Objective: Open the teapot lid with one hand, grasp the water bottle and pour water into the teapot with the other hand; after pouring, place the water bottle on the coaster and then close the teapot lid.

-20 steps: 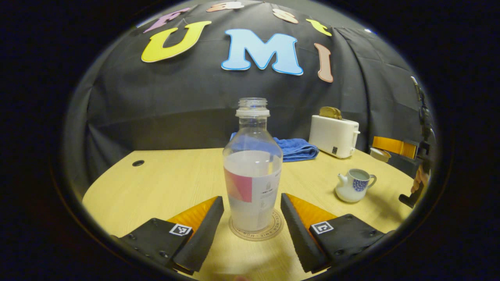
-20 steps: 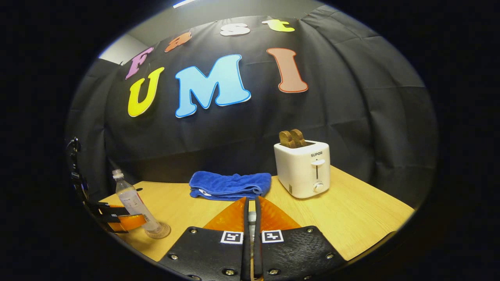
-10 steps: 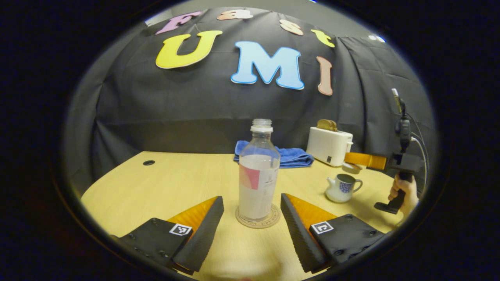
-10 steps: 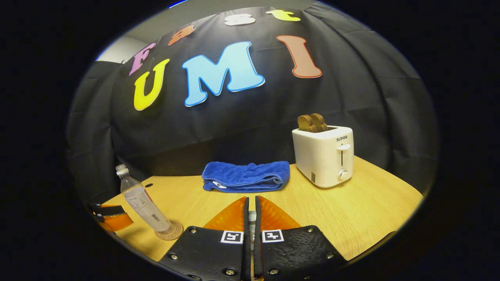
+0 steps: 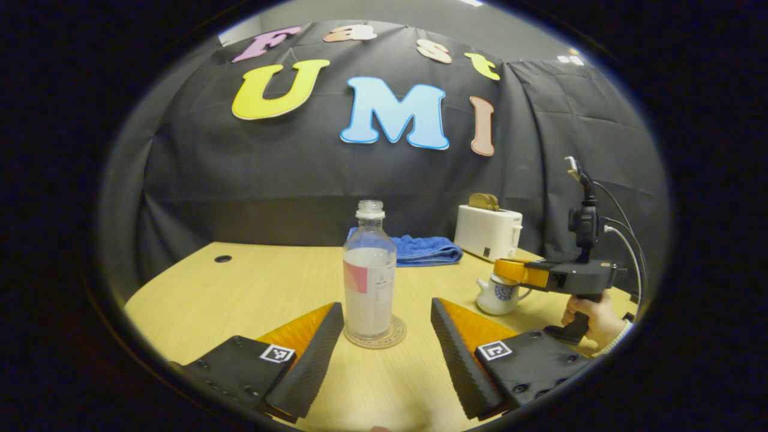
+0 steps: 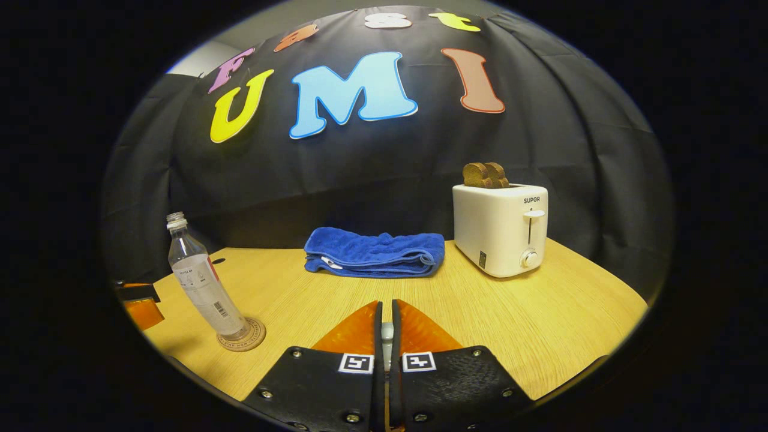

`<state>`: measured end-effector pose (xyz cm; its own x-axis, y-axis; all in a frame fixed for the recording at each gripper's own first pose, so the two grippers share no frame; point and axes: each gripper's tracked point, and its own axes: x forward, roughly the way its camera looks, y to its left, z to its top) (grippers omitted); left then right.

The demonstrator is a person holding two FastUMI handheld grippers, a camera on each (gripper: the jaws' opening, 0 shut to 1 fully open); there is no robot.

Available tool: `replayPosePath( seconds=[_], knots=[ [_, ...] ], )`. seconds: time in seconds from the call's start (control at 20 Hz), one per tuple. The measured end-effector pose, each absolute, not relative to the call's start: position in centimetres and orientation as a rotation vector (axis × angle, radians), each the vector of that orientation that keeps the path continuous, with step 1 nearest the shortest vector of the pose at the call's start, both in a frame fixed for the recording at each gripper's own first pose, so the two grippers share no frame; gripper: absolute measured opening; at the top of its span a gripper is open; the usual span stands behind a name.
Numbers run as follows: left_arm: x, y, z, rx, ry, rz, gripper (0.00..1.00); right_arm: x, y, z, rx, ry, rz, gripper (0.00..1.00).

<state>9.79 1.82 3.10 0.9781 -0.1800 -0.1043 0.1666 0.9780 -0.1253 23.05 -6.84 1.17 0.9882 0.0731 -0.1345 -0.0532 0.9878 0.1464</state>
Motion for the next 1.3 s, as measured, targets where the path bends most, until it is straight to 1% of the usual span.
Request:
replayPosePath(
  seconds=[0.15,0.35,0.4,0.45,0.5,0.6,0.95,1.1,1.3],
  knots=[
    [8.6,1.5,4.5,-0.109,0.103,-0.179,0.97,23.0,-6.6,1.1,0.145,0.135,0.062,0.04],
    [7.8,0.2,5.9,-0.113,0.084,-0.200,0.97,22.1,-6.1,1.4,0.098,0.137,0.057,0.17],
    [7.6,0.0,5.9,-0.113,0.084,-0.203,0.97,21.5,-5.8,1.6,0.076,0.134,0.063,0.37],
    [7.5,-0.1,6.0,-0.113,0.082,-0.202,0.97,20.8,-5.4,2.2,0.053,0.122,0.063,0.53],
    [7.2,-0.1,6.0,-0.111,0.081,-0.196,0.97,20.0,-5.5,2.6,0.026,0.107,0.046,0.84],
    [6.7,0.1,6.1,-0.107,0.080,-0.185,0.97,17.6,-5.2,4.0,-0.010,0.072,0.025,0.99],
    [3.4,0.0,7.4,-0.094,0.051,-0.168,0.97,8.4,-4.0,7.7,-0.037,0.004,0.004,0.99],
    [2.0,-0.4,8.1,-0.084,0.033,-0.168,0.97,5.5,-4.2,8.0,-0.012,-0.006,-0.005,0.99],
    [0.1,-0.7,8.3,-0.085,0.016,-0.163,0.97,2.2,-4.9,7.9,-0.021,-0.034,-0.058,0.99]
  ],
)
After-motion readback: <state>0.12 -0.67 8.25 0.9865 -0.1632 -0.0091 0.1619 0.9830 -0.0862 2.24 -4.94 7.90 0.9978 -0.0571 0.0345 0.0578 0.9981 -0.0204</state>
